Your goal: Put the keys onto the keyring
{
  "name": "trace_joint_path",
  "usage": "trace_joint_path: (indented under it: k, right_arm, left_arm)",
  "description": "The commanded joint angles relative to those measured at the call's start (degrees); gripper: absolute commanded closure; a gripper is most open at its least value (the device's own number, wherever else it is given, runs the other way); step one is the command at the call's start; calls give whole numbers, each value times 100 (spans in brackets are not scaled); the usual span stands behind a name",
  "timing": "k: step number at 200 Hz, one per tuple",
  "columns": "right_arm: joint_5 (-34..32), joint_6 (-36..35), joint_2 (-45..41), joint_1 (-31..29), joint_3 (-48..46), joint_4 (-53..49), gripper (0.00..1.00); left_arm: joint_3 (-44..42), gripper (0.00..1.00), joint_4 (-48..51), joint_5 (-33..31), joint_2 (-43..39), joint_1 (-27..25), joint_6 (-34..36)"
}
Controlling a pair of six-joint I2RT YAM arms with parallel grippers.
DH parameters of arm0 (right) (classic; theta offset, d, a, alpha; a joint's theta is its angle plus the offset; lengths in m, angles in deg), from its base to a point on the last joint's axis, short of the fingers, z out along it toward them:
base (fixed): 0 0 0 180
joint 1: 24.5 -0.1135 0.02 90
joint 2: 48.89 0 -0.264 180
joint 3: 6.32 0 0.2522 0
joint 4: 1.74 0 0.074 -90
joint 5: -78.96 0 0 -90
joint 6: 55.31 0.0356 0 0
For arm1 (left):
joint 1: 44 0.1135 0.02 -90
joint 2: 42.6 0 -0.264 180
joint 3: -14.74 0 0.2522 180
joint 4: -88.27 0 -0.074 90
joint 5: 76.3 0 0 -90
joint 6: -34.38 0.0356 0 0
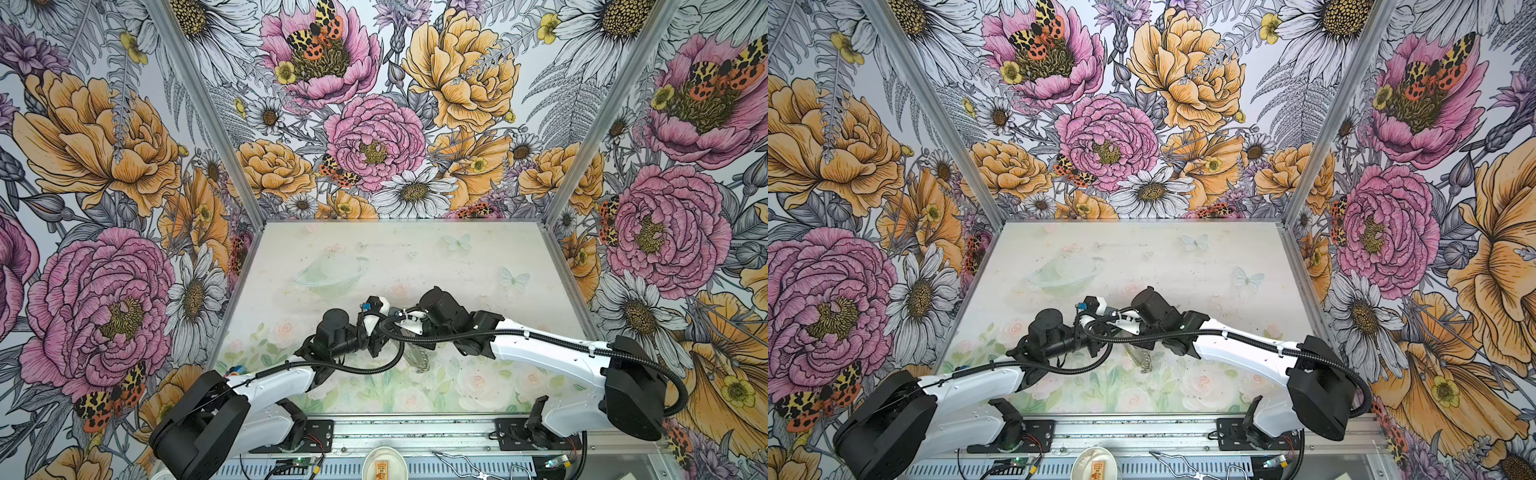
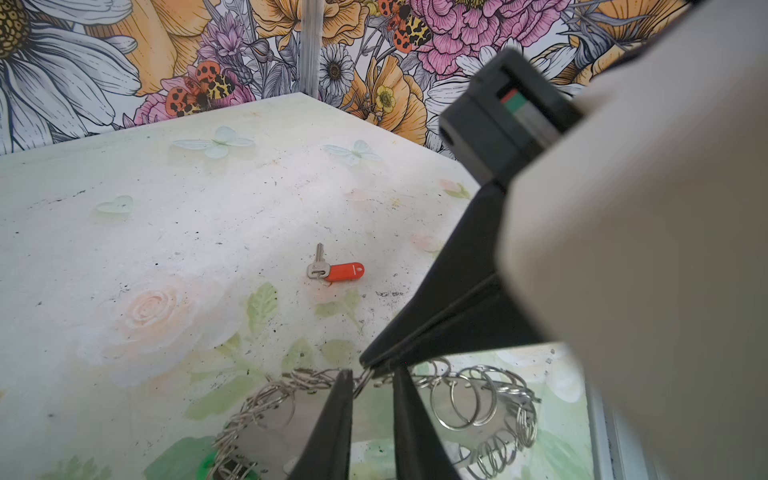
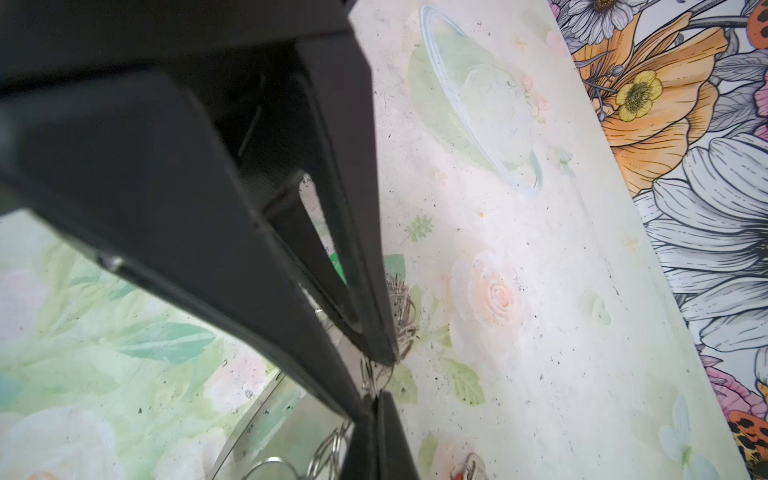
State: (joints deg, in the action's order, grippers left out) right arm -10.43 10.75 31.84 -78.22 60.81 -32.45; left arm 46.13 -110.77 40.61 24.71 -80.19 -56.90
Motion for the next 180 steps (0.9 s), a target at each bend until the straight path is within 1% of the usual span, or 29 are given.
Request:
trace_joint_path:
  k: [1,22,53,81,112,135,149,160,180]
  right_arm:
    - [-26,-76,-4,-48,203,78,100]
    - [14,-36,-1,-47,192,84,100]
    - [206,46,-31,14,167,112,100]
    - [307,106,-83,54,146,164,100]
    - [469,229,-161,168,27,282,100]
    - [665,294,-275,255,-88,398,100]
    - [670,277,-253,258,-105,387,100]
    - [669,270,-228,267,-99,391,100]
    - [699,271,-207,265,-95,395,100]
  left_arm:
    - [-18,80,-131,177,112,11,118]
    - [43,80,-85,63,251,-2,124]
    - [87,77,-163,-17,381,-73,128]
    - [185,76,-327,64,617,-122,93]
    - [51,74,-1016,132,822,-95,-147]
    - [21,73,-1158,268,925,-64,-119]
    - [-195,75,-1644,341,933,-74,-33]
    - [-306,80,-1975,433,933,-70,58]
    - [-240,86,-1913,520,985,-68,178]
